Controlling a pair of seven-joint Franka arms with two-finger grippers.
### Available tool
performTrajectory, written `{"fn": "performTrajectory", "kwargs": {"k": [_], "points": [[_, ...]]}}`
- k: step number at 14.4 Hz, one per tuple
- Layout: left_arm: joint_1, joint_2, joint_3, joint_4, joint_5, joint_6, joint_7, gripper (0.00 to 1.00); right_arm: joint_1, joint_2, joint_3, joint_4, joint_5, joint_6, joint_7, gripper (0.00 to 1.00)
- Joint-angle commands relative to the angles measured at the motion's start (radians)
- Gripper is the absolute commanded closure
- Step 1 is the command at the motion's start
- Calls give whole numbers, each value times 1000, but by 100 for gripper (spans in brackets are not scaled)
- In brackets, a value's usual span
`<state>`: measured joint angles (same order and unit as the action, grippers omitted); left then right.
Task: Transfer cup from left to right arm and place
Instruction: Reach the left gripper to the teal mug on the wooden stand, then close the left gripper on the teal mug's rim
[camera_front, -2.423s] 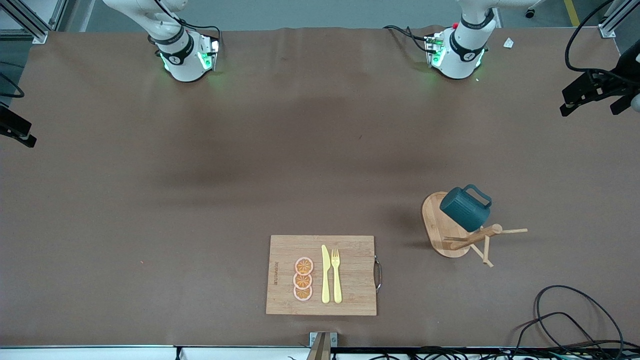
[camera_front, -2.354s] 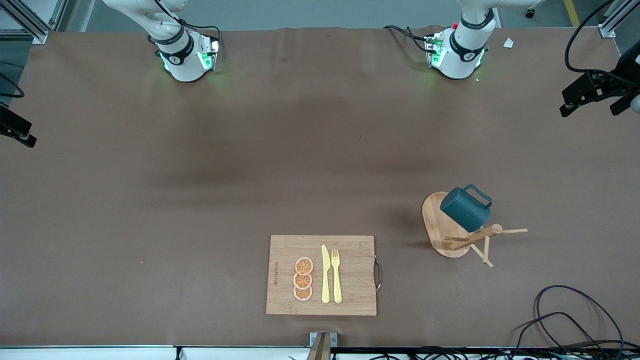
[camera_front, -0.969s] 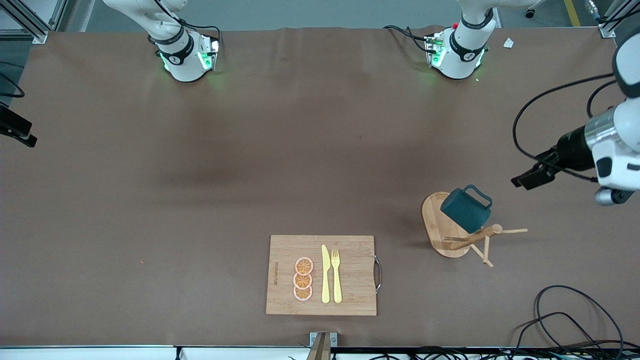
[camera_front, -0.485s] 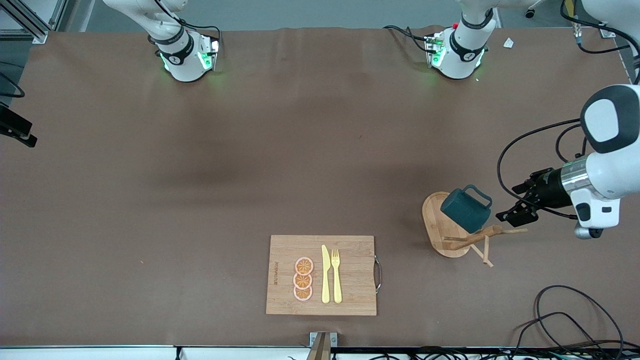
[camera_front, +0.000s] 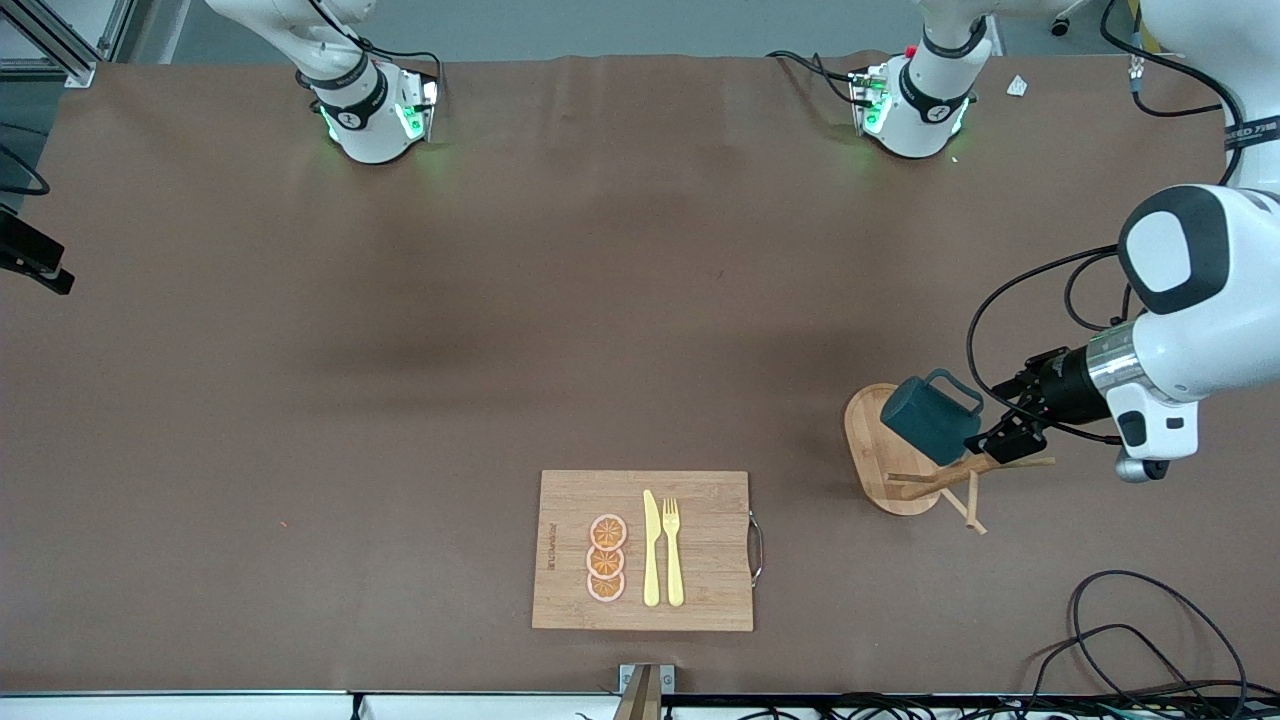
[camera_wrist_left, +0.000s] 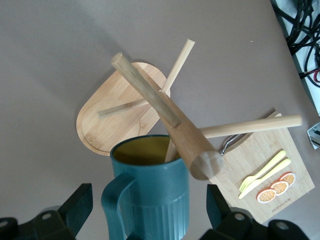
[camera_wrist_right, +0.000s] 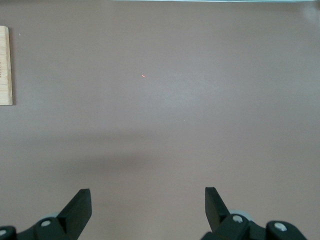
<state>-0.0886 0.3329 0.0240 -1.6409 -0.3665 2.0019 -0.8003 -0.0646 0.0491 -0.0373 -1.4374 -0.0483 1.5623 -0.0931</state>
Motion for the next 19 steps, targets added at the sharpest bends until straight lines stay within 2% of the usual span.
{"fn": "performTrajectory", "kwargs": {"k": [1, 10, 17, 19], "points": [[3, -35, -15, -66, -20, 46, -8, 0, -18, -9, 13, -11, 12, -1, -16, 0], [0, -23, -38, -123, -32, 150, -4, 0, -18, -9, 13, -11, 12, 1, -14, 0], [-2, 8, -47, -128, -34, 198, 1, 1, -18, -9, 13, -11, 12, 1, -16, 0], [-2, 12, -49, -128, -34, 208, 1, 8, -18, -9, 13, -11, 13, 1, -14, 0]]}}
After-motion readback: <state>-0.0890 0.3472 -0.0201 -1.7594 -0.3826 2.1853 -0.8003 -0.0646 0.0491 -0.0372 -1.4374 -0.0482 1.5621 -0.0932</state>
